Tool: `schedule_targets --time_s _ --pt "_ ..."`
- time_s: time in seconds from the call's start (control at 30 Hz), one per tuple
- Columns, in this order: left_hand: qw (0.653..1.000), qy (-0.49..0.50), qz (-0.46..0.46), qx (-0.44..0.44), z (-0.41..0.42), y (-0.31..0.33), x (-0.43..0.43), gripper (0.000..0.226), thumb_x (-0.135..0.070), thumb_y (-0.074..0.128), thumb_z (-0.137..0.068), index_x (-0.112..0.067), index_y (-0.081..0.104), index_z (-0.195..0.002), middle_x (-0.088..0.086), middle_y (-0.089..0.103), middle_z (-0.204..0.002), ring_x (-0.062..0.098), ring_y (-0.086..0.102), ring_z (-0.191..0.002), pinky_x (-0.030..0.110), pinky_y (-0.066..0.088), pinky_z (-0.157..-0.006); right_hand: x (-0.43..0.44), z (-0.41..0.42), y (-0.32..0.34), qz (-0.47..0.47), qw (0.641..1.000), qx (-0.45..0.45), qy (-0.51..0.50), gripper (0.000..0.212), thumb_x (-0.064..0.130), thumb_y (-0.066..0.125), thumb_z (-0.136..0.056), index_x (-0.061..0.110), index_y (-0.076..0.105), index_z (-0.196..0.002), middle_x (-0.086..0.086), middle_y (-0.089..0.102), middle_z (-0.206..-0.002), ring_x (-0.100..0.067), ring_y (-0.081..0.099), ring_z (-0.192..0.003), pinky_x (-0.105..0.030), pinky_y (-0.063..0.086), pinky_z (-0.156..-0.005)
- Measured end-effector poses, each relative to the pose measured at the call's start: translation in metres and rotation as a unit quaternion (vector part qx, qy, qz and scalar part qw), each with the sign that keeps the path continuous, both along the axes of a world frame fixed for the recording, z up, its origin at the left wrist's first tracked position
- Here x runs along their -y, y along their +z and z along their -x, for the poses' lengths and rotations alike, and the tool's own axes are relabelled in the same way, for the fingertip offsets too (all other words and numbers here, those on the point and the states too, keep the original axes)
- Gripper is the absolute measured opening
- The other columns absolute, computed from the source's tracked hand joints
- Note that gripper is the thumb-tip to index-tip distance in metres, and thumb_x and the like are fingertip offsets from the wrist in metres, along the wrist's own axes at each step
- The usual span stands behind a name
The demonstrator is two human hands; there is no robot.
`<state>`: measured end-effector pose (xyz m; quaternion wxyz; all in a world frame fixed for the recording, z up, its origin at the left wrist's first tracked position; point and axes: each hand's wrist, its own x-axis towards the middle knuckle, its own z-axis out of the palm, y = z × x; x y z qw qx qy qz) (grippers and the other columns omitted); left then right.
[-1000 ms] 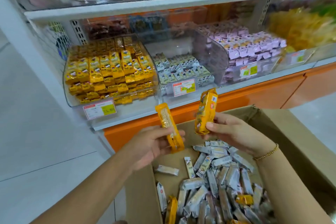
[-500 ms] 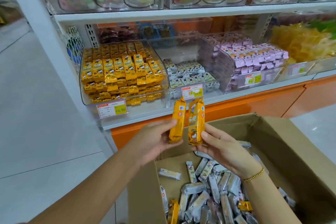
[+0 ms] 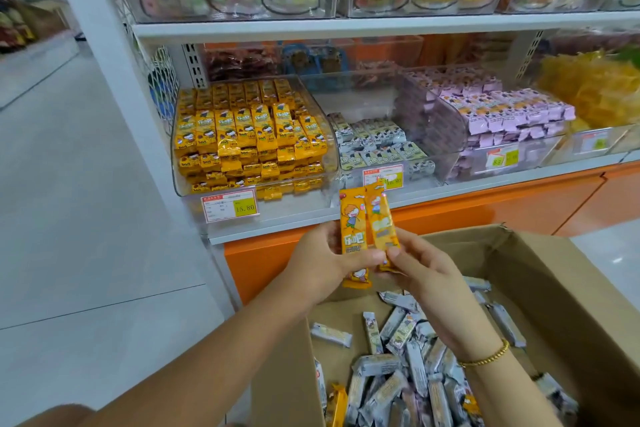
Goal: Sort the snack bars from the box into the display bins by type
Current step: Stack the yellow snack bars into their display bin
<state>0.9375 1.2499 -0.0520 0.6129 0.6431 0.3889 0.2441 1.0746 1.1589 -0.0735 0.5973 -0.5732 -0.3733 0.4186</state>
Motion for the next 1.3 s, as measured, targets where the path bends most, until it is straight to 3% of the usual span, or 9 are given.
schedule_targets --time_s 0.13,0.3,0.4,0.57,0.7,0.77,0.83,0.93,1.3 --pt "0.993 0.032 0.101 0.054 -0.004 0.004 -0.005 0.028 -0.024 0.070 -0.082 -0.014 0.066 -0.107 0.004 0.073 -0.103 0.017 0.070 -0.089 0.035 0.058 -0.080 0.000 0.002 0.004 -0.026 0.999 0.002 -0.040 0.034 0.011 0.059 -0.089 0.021 0.056 -0.121 0.001 0.071 -0.081 -0.015 0.068 -0.086 -0.032 0.056 -0.082" --pt "0.970 0.042 0.210 0.118 -0.007 0.013 -0.012 0.028 -0.008 0.070 -0.080 -0.009 0.064 -0.107 0.009 0.073 -0.099 0.022 0.071 -0.085 0.033 0.058 -0.073 -0.008 0.016 0.005 -0.049 0.991 0.116 -0.036 0.039 0.019 0.063 -0.087 0.032 0.058 -0.123 0.001 0.065 -0.112 -0.003 0.061 -0.100 -0.024 0.052 -0.089" --pt "0.960 0.076 0.216 0.162 -0.009 0.020 -0.017 0.023 -0.004 0.069 -0.081 -0.008 0.065 -0.104 0.010 0.074 -0.095 0.022 0.072 -0.082 0.033 0.059 -0.069 -0.021 0.028 0.012 -0.040 0.942 0.324 -0.076 0.062 0.047 0.075 -0.069 0.046 0.045 -0.124 0.015 0.039 -0.118 0.005 0.046 -0.105 -0.010 0.042 -0.087" --pt "0.945 0.038 0.195 0.259 -0.008 0.051 -0.034 0.029 -0.016 0.065 -0.078 -0.007 0.065 -0.106 0.009 0.074 -0.096 0.016 0.071 -0.082 0.031 0.059 -0.074 -0.064 0.038 0.029 -0.118 0.866 0.442 -0.203 0.064 0.038 0.069 -0.074 0.018 0.048 -0.131 0.003 0.045 -0.112 -0.016 0.046 -0.105 -0.024 0.040 -0.089" --pt "0.985 0.059 -0.160 0.015 0.005 0.065 -0.070 0.032 -0.031 0.057 -0.092 -0.012 0.060 -0.117 0.005 0.065 -0.121 -0.001 0.063 -0.098 0.017 0.049 -0.087 -0.110 0.030 0.054 -0.114 0.855 0.442 -0.247 0.051 0.032 0.071 -0.077 0.020 0.054 -0.124 -0.004 0.045 -0.105 -0.022 0.047 -0.096 -0.025 0.040 -0.080" --pt "0.907 0.075 -0.381 -0.162 0.014 0.061 -0.097 0.047 -0.032 0.054 -0.095 -0.017 0.046 -0.138 0.001 0.048 -0.142 0.009 0.046 -0.128 0.026 0.036 -0.105 -0.137 0.027 0.060 -0.094 0.838 0.477 -0.249 0.050 0.030 0.070 -0.078 0.021 0.057 -0.125 -0.007 0.043 -0.101 -0.026 0.046 -0.093 -0.030 0.041 -0.079" --pt "0.848 0.036 -0.474 -0.236 0.020 0.055 -0.120 0.059 -0.029 0.053 -0.095 -0.017 0.030 -0.148 0.000 0.024 -0.156 0.014 0.015 -0.145 0.027 0.013 -0.115 -0.161 0.027 0.064 -0.066 0.824 0.510 -0.237 0.051 0.029 0.067 -0.077 0.022 0.057 -0.127 -0.012 0.044 -0.103 -0.030 0.045 -0.094 -0.036 0.042 -0.081" --pt "0.816 -0.008 -0.499 -0.292 0.024 0.050 -0.146 0.070 -0.029 0.053 -0.095 -0.017 0.015 -0.152 -0.001 0.006 -0.160 0.016 -0.003 -0.147 0.030 -0.002 -0.118 -0.190 0.033 0.064 -0.030 0.799 0.561 -0.213 0.047 0.029 0.061 -0.080 0.022 0.057 -0.126 -0.014 0.046 -0.116 -0.032 0.042 -0.102 -0.035 0.040 -0.082" --pt "0.796 -0.003 -0.501 -0.340 0.030 0.042 -0.158 0.068 -0.027 0.050 -0.096 -0.019 0.013 -0.152 0.001 0.008 -0.160 0.015 0.003 -0.147 0.026 -0.004 -0.116 -0.218 0.046 0.064 0.017 0.738 0.641 -0.211 0.050 0.028 0.051 -0.090 0.019 0.048 -0.139 -0.011 0.054 -0.132 -0.034 0.041 -0.109 -0.037 0.040 -0.084"
